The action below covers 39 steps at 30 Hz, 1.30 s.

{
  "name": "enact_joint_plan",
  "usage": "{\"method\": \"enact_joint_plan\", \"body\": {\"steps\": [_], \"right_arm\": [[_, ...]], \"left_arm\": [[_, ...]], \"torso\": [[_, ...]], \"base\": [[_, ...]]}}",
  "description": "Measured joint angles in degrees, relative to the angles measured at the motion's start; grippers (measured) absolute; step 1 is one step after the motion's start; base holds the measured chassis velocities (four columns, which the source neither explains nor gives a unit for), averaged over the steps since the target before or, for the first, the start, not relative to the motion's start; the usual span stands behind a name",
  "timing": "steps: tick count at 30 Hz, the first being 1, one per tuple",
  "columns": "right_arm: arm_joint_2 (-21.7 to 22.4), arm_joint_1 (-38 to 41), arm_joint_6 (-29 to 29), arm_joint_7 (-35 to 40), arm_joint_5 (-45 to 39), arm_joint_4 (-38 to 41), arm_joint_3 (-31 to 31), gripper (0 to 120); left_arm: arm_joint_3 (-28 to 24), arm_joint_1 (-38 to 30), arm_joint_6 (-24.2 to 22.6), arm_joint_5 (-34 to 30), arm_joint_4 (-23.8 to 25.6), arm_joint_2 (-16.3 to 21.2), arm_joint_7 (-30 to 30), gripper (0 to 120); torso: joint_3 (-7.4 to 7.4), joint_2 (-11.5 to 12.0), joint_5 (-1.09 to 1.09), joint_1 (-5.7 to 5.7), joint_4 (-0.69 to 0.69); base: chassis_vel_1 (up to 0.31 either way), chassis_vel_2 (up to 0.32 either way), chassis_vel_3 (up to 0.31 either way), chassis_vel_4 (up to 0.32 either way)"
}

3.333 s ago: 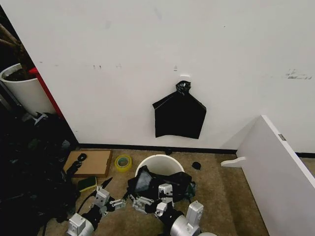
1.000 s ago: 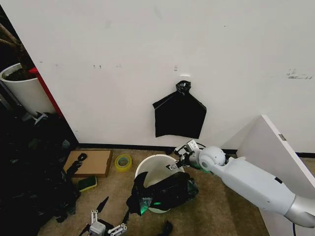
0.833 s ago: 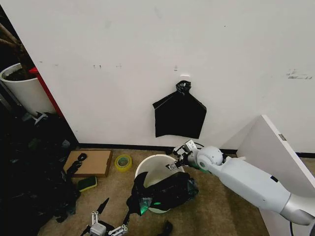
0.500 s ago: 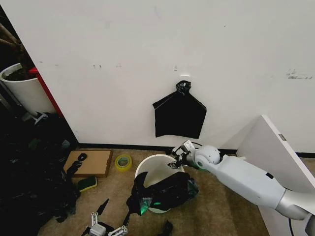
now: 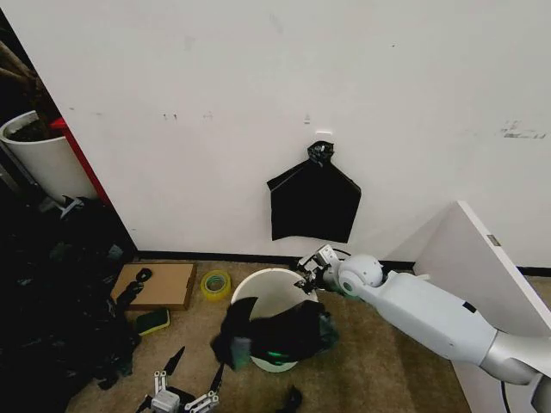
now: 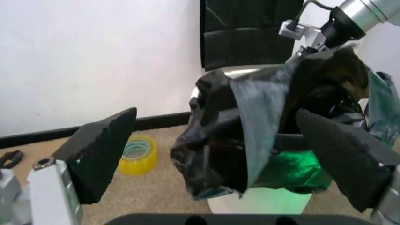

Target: Place the garbage bag over the trash bin.

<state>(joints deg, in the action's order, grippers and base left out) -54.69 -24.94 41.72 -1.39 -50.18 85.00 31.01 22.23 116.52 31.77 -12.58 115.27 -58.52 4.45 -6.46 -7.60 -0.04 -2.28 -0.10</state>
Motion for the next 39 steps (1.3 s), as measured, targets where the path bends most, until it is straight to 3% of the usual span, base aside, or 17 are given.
{"method": "enact_joint_plan", "body": {"steps": [9, 17, 26, 30, 36, 39], "right_arm": [[-0.5, -3.4, 0.1, 5.5, -4.9, 2.5, -4.7, 2], [-2.6, -8.1, -1.4, 21.6, -17.8, 6.0, -11.1, 2], [-3.0, -14.5, -6.0, 31.1, -25.1, 10.7, -17.4, 2], [-4.1, -19.7, -9.7, 37.3, -26.1, 14.4, -20.4, 2], [-8.2, -26.7, -21.2, 51.0, -24.8, 20.9, -22.4, 2], [-9.1, -27.9, -23.9, 53.5, -23.4, 22.1, -22.5, 2]], "left_arm": [[0.0, 0.7, 0.3, 0.1, 0.2, 0.0, 0.0, 100], [-0.4, 0.4, 0.2, 0.3, 0.2, 0.0, 0.0, 100], [-0.7, 0.2, 0.1, 0.4, 0.2, 0.2, -0.1, 100], [-1.1, -0.3, -0.6, 0.2, 0.2, 0.6, 0.0, 100], [-1.4, -1.3, -4.8, -3.4, 2.3, 1.9, 1.6, 100], [-1.3, -1.4, -5.8, -4.6, 3.0, 2.5, 2.0, 100]], "torso": [[-0.01, 0.0, 0.01, 0.00, 0.01], [-0.01, 0.0, 0.01, 0.00, 0.01], [0.00, 0.0, 0.01, 0.00, 0.01], [0.00, 0.0, 0.01, -0.01, 0.01], [0.00, 0.0, 0.01, 0.00, 0.01], [0.00, 0.0, 0.00, -0.01, 0.01]], "base": [[0.000, 0.000, 0.000, 0.000], [0.000, 0.000, 0.000, 0.000], [0.000, 0.000, 0.000, 0.000], [0.000, 0.000, 0.000, 0.000], [0.000, 0.000, 0.000, 0.000], [0.000, 0.000, 0.000, 0.000]]}}
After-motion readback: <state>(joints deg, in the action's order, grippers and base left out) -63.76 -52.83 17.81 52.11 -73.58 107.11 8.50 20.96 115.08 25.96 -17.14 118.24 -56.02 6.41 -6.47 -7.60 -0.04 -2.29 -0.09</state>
